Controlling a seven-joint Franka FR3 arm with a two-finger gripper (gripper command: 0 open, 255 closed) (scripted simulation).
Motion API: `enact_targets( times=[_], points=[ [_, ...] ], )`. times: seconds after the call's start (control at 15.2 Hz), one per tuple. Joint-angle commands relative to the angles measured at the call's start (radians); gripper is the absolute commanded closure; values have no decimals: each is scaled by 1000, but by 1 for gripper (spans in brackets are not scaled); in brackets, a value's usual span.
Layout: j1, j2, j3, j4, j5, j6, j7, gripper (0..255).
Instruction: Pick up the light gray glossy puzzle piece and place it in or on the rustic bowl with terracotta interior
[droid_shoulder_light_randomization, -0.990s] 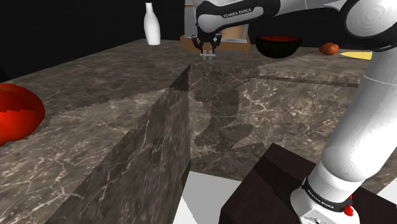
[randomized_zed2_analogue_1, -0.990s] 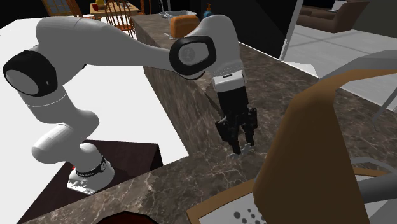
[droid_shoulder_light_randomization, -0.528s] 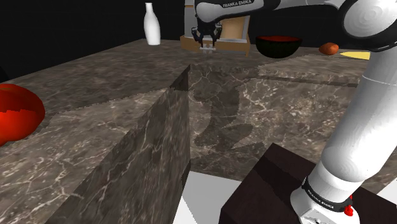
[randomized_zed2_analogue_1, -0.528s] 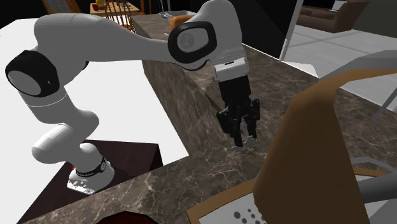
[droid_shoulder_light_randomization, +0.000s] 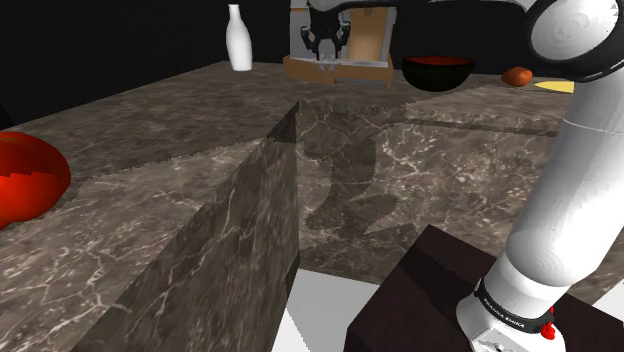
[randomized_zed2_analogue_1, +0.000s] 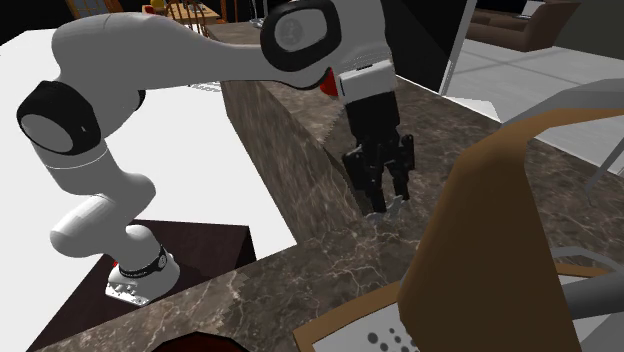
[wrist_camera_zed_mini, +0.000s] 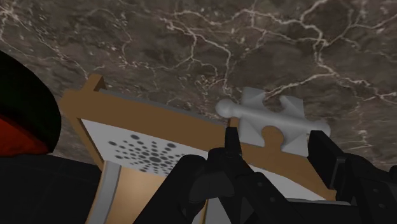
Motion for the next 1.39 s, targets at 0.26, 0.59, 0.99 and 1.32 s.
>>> enact_targets(
  times=[0.26, 0.59, 0.99, 1.32],
  points=[
    [13, 39, 4, 132, -5, -87, -38, 255],
    [31, 87, 7, 267, -17, -170, -72, 255],
    [70, 180, 8, 490, -49, -292, -123, 255],
    [-6, 87, -2, 381, 0, -245, -170, 255]
  ],
)
